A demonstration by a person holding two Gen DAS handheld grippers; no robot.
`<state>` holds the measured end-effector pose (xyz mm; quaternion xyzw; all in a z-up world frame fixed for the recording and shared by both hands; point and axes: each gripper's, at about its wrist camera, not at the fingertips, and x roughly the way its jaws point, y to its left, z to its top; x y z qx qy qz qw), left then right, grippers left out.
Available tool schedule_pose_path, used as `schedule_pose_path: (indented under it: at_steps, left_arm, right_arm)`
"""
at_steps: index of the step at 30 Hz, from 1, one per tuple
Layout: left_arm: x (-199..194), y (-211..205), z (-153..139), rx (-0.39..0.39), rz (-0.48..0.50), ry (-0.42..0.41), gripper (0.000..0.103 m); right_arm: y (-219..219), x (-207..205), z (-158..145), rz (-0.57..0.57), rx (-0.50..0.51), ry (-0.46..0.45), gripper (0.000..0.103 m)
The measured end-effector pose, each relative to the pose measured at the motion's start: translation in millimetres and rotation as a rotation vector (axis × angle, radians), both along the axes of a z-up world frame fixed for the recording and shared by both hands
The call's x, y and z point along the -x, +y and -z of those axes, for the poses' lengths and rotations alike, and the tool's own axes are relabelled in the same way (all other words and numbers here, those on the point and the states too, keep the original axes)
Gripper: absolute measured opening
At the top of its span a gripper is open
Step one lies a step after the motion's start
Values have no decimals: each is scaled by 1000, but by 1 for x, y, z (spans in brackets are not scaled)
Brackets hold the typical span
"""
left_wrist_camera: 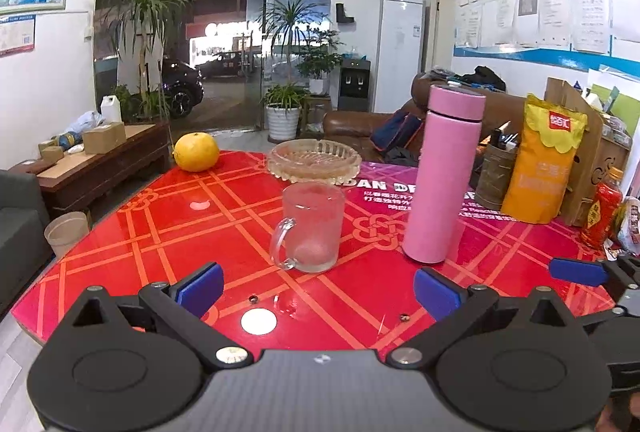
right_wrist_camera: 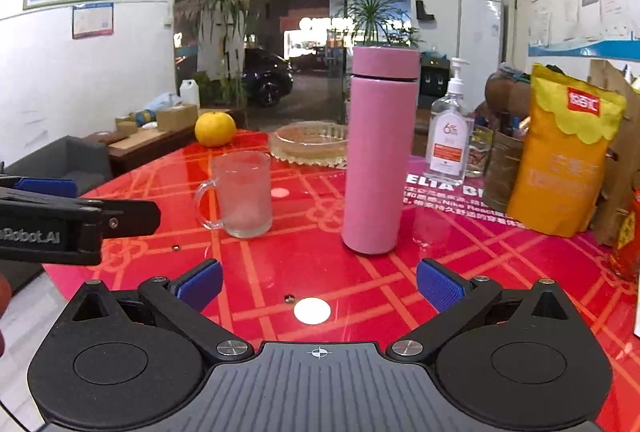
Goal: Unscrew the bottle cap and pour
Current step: 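Move the right gripper toward the pink thermos bottle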
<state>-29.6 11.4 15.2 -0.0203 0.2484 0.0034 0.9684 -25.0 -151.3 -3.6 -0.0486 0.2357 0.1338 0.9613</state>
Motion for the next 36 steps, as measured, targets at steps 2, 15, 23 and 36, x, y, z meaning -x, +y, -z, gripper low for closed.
schedule_pose_path:
  at_steps: [2, 15, 23, 36]
  left_arm:
    - [-2, 9, 3, -2, -16, -1, 103]
    - [-8, 70, 13, 47, -32, -5, 103]
    - [-15, 84, 14, 8, -36, 8, 103]
    - [-21, 70, 12, -30, -76, 6, 103]
  right_arm:
    - [0, -10, 4, 4, 2, -5, 103]
    - [61, -90, 42, 54, -52, 75, 103]
    - [78, -116, 54, 48, -46, 145, 77]
    - [86, -132, 44, -63, -72, 210, 64]
